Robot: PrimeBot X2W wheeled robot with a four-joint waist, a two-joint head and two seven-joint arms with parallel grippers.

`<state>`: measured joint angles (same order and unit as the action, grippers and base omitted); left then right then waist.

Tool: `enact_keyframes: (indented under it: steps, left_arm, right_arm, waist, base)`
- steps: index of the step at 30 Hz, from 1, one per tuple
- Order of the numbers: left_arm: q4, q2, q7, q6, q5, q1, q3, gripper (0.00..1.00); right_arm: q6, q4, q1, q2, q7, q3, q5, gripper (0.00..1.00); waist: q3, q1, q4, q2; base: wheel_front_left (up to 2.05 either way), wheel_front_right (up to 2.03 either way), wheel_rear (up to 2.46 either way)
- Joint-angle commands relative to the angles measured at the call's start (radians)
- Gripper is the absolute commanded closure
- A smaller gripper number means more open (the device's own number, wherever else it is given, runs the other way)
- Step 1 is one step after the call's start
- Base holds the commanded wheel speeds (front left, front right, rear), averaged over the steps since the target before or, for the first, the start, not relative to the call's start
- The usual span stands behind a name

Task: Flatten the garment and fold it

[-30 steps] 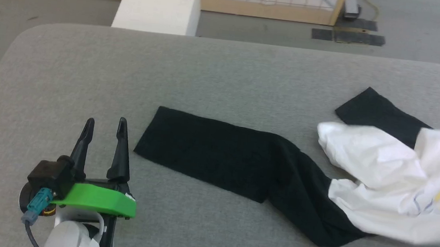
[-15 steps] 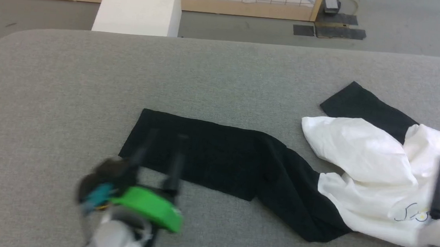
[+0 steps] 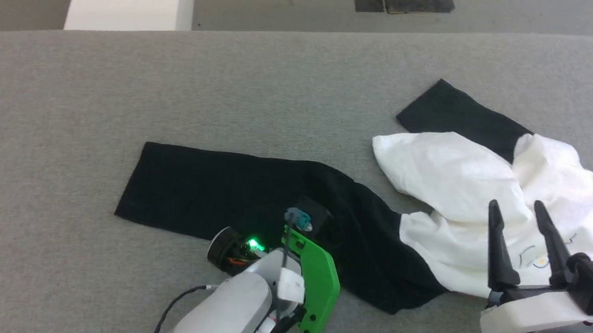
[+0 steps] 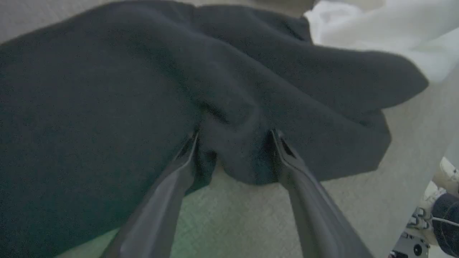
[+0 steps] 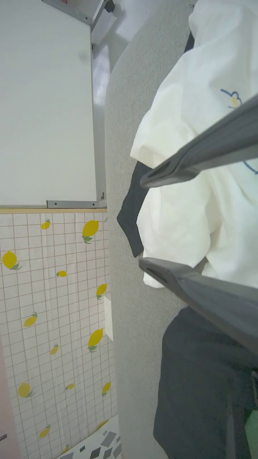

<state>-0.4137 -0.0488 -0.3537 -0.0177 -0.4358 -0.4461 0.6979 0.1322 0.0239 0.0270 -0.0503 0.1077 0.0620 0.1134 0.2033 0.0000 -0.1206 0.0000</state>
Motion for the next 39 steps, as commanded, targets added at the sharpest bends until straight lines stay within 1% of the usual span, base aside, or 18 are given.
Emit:
enact_keyframes:
  steps: [1,4,6,7,8,9,12,15,19,23,26,27,30,32,33,34,37,39]
  left_arm:
    - [-0.019,-0.007,-0.052,0.016,0.023,-0.022,0.014,0.0]
    - [-0.049,-0.029,-0.163,0.04,0.054,-0.04,0.047,0.0]
    - [-0.06,-0.035,-0.222,0.038,0.048,-0.039,0.058,0.0]
    - [-0.063,-0.039,-0.245,0.036,0.047,-0.038,0.064,0.46]
    - [-0.065,-0.045,-0.268,0.032,0.045,-0.036,0.07,0.9]
    - [-0.065,-0.05,-0.28,0.03,0.041,-0.033,0.072,1.0]
    - [-0.041,-0.057,-0.257,0.034,0.022,-0.021,0.053,1.0]
    - [0.005,-0.065,-0.151,0.078,0.002,-0.005,-0.015,1.0]
    - [0.084,-0.103,0.032,0.17,-0.03,0.029,-0.158,1.0]
    - [0.159,-0.163,0.147,0.253,-0.063,0.092,-0.297,1.0]
    - [0.21,-0.211,0.182,0.306,-0.089,0.156,-0.385,1.0]
    - [0.257,-0.252,0.197,0.357,-0.11,0.233,-0.459,1.0]
    - [0.282,-0.277,0.201,0.402,-0.13,0.308,-0.52,1.0]
    - [0.293,-0.278,0.202,0.435,-0.147,0.357,-0.554,1.0]
    - [0.302,-0.274,0.204,0.442,-0.158,0.381,-0.566,0.63]
    - [0.311,-0.267,0.208,0.439,-0.172,0.397,-0.573,0.0]
    - [0.34,-0.247,0.25,0.416,-0.199,0.437,-0.589,0.0]
    - [0.371,-0.225,0.329,0.391,-0.207,0.442,-0.605,0.0]
  right_arm:
    - [-0.002,-0.006,0.002,0.0,0.01,-0.009,0.009,0.0]
    - [-0.002,-0.011,0.006,0.0,0.018,-0.017,0.017,0.0]
    - [-0.002,-0.014,0.008,0.0,0.021,-0.019,0.021,0.0]
    - [-0.002,-0.015,0.009,0.0,0.022,-0.02,0.023,0.0]
    - [-0.002,-0.017,0.01,0.0,0.023,-0.022,0.025,0.0]
    - [-0.002,-0.019,0.011,0.0,0.024,-0.022,0.026,0.0]
    - [-0.002,-0.021,0.014,0.0,0.025,-0.022,0.032,0.0]
    - [-0.002,-0.019,0.015,0.0,0.025,-0.016,0.037,0.0]
    - [-0.002,-0.011,0.014,0.0,0.023,-0.004,0.039,0.0]
    - [-0.002,-0.003,0.006,0.0,0.012,0.005,0.033,0.0]
    - [-0.002,0.005,0.001,0.0,0.001,0.007,0.032,0.0]
    - [-0.002,0.012,-0.005,0.0,-0.01,0.008,0.03,0.0]
    - [-0.002,0.018,-0.01,0.0,-0.022,0.007,0.03,0.0]
    - [-0.002,0.02,-0.015,0.0,-0.033,0.006,0.027,0.0]
    - [-0.002,0.021,-0.018,0.0,-0.038,0.008,0.028,0.0]
    - [-0.002,0.023,-0.02,0.0,-0.043,0.008,0.029,0.0]
    - [-0.002,0.029,-0.029,0.0,-0.065,0.014,0.026,0.0]
    - [-0.002,0.032,-0.035,0.0,-0.089,0.027,0.024,0.0]
  waist:
    - [0.021,0.0,-0.035,0.0]
    - [0.029,0.0,-0.055,0.0]
    - [0.03,0.0,-0.062,0.0]
    - [0.031,0.0,-0.066,0.0]
    - [0.031,0.0,-0.069,0.0]
    - [0.03,0.0,-0.071,0.0]
    - [0.025,0.0,-0.071,0.0]
    - [0.016,0.0,-0.061,0.0]
    - [-0.003,0.0,-0.024,0.0]
    - [-0.025,0.0,0.023,0.0]
    - [-0.039,0.0,0.058,0.0]
    - [-0.054,0.0,0.099,0.0]
    - [-0.066,0.0,0.128,0.0]
    - [-0.074,0.0,0.146,0.0]
    - [-0.079,0.0,0.155,0.0]
    - [-0.081,0.0,0.16,0.0]
    - [-0.085,0.0,0.178,0.0]
    - [-0.086,0.0,0.186,0.0]
  base:
    - [0.0,0.0,0.0]
    - [0.0,0.0,0.0]
    - [0.0,0.0,0.0]
    - [0.0,0.0,0.0]
    - [0.0,0.0,0.0]
    - [0.0,0.0,0.0]
    - [0.0,0.0,0.0]
    - [0.0,0.0,0.0]
    - [0.0,0.0,0.0]
    - [0.0,0.0,0.0]
    - [0.0,0.0,0.0]
    - [0.0,0.0,0.0]
    - [0.0,0.0,0.0]
    - [0.0,0.0,0.0]
    - [0.0,0.0,0.0]
    - [0.0,0.0,0.0]
    - [0.0,0.0,0.0]
    - [0.0,0.0,0.0]
